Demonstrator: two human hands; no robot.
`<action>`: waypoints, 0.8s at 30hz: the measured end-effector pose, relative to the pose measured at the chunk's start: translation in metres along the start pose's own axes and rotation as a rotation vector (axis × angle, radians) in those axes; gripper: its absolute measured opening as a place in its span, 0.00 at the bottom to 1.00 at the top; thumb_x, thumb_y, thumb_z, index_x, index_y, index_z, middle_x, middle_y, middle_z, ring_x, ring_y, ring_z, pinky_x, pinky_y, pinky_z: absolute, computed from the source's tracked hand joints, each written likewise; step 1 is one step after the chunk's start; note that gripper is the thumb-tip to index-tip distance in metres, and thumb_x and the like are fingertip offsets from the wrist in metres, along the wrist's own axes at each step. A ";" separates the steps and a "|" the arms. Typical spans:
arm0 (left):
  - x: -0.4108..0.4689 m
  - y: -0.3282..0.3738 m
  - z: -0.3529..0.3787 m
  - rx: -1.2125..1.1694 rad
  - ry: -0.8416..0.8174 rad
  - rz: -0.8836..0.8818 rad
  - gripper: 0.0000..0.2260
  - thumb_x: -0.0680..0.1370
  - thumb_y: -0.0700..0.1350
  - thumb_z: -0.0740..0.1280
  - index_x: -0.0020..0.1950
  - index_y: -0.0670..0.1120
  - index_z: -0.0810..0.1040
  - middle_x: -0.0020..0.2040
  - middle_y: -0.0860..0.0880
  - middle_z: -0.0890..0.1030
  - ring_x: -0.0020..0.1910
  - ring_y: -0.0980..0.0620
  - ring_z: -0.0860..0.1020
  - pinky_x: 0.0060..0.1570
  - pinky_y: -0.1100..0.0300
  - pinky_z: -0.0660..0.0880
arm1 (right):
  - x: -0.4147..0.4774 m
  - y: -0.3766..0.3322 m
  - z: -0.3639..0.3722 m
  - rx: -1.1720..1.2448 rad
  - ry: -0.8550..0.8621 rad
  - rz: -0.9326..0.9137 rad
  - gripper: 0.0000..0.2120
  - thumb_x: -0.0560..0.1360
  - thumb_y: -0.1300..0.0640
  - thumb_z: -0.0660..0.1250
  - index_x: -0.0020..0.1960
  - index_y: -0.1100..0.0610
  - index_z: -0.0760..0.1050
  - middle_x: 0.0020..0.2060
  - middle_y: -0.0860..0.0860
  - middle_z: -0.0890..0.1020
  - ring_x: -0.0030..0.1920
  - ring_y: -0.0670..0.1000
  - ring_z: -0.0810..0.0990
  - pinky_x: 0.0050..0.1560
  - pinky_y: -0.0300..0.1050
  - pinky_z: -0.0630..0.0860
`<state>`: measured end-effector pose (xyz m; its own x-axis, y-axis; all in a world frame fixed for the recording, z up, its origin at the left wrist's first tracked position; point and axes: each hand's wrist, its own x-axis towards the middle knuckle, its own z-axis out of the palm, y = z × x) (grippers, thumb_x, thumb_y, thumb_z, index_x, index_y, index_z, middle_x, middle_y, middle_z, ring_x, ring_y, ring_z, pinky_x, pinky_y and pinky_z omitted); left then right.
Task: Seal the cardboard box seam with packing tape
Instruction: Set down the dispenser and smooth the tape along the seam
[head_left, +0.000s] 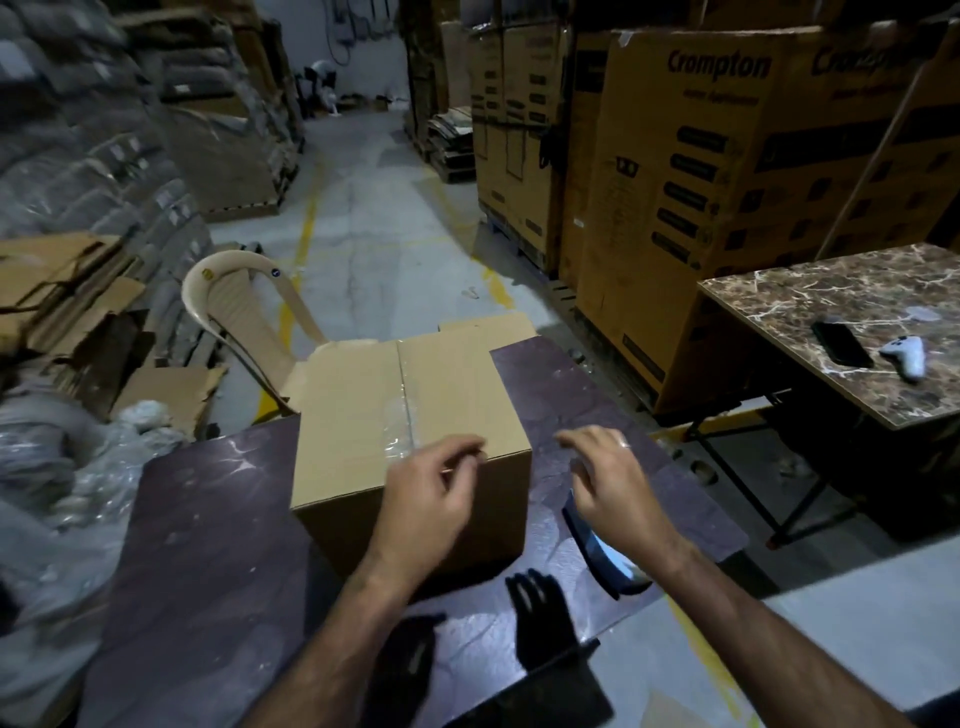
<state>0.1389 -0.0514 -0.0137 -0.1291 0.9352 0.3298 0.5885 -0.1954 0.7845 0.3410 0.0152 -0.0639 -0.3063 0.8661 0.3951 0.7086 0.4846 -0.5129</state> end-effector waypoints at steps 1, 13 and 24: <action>0.005 -0.004 -0.018 0.086 0.047 0.022 0.12 0.77 0.36 0.65 0.58 0.46 0.82 0.50 0.53 0.84 0.50 0.62 0.80 0.54 0.67 0.75 | 0.008 -0.016 0.001 0.021 0.007 -0.059 0.18 0.73 0.68 0.61 0.62 0.60 0.75 0.55 0.53 0.78 0.58 0.52 0.71 0.57 0.41 0.69; 0.045 -0.078 -0.060 0.767 -0.524 -0.093 0.23 0.83 0.50 0.49 0.78 0.46 0.54 0.79 0.50 0.55 0.77 0.52 0.53 0.74 0.46 0.52 | 0.072 -0.095 0.070 -0.269 -0.501 -0.315 0.24 0.79 0.58 0.54 0.75 0.60 0.58 0.74 0.56 0.63 0.73 0.55 0.61 0.74 0.53 0.58; 0.053 -0.096 -0.064 0.832 -0.392 0.049 0.24 0.81 0.55 0.52 0.76 0.51 0.59 0.78 0.53 0.59 0.72 0.51 0.61 0.66 0.49 0.59 | 0.079 -0.092 0.069 -0.330 -0.523 -0.286 0.23 0.82 0.52 0.50 0.75 0.57 0.59 0.75 0.53 0.63 0.73 0.54 0.61 0.73 0.53 0.59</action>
<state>0.0250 -0.0023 -0.0382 0.1012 0.9944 0.0320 0.9902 -0.1037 0.0934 0.2079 0.0473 -0.0384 -0.7188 0.6950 0.0176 0.6852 0.7125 -0.1511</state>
